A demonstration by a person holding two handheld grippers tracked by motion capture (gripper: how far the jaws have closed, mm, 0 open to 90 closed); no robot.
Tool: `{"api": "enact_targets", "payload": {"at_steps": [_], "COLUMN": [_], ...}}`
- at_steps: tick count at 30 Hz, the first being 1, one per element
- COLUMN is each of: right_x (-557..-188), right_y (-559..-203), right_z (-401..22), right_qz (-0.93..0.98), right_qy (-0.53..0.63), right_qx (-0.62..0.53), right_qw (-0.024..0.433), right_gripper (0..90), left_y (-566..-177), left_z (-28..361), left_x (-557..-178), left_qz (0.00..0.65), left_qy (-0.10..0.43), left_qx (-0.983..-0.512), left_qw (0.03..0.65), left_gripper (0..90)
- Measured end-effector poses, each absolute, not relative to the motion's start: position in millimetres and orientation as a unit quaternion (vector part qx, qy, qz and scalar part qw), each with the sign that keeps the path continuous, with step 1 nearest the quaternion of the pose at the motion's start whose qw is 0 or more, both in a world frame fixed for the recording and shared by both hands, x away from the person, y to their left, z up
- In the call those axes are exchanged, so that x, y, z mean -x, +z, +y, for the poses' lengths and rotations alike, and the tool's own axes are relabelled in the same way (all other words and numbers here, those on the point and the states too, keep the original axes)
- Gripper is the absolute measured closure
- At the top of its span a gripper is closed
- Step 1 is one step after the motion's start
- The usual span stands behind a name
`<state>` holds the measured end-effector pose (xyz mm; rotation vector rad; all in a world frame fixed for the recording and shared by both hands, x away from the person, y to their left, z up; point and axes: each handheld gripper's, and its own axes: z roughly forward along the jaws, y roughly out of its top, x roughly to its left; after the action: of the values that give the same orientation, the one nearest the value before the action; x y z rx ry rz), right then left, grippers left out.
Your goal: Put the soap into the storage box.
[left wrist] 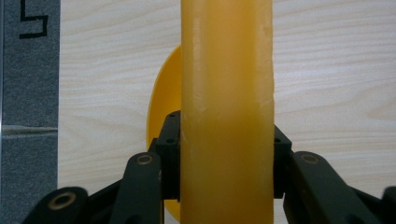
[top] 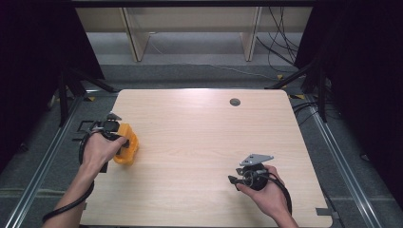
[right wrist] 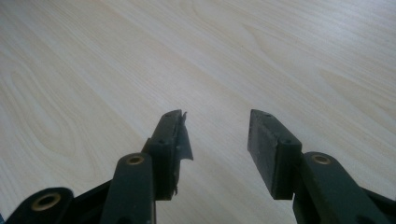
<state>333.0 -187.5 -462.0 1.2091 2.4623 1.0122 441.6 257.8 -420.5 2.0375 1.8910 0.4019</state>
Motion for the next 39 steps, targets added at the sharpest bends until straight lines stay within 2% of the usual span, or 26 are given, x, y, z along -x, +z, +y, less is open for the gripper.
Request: {"api": "enact_targets", "payload": {"at_steps": [31, 39], "right_x": [-333, -333], "right_y": [-462, -462], "right_z": [-187, -187], "right_qz": [0.842, 0.842], "right_qy": [0.336, 0.336], "right_qx": [-0.408, -0.41], "right_qw": [0.103, 0.102], "right_gripper": [55.1, 54.5], "left_y": [-435, -431], "left_z": [262, 267], "left_x": [-449, -447], "left_qz": [0.657, 0.649], "left_qy": [0.127, 0.142], "left_qx": [-0.726, -0.726], "left_qw": [0.16, 0.175], "left_gripper": [59.7, 52.1]}}
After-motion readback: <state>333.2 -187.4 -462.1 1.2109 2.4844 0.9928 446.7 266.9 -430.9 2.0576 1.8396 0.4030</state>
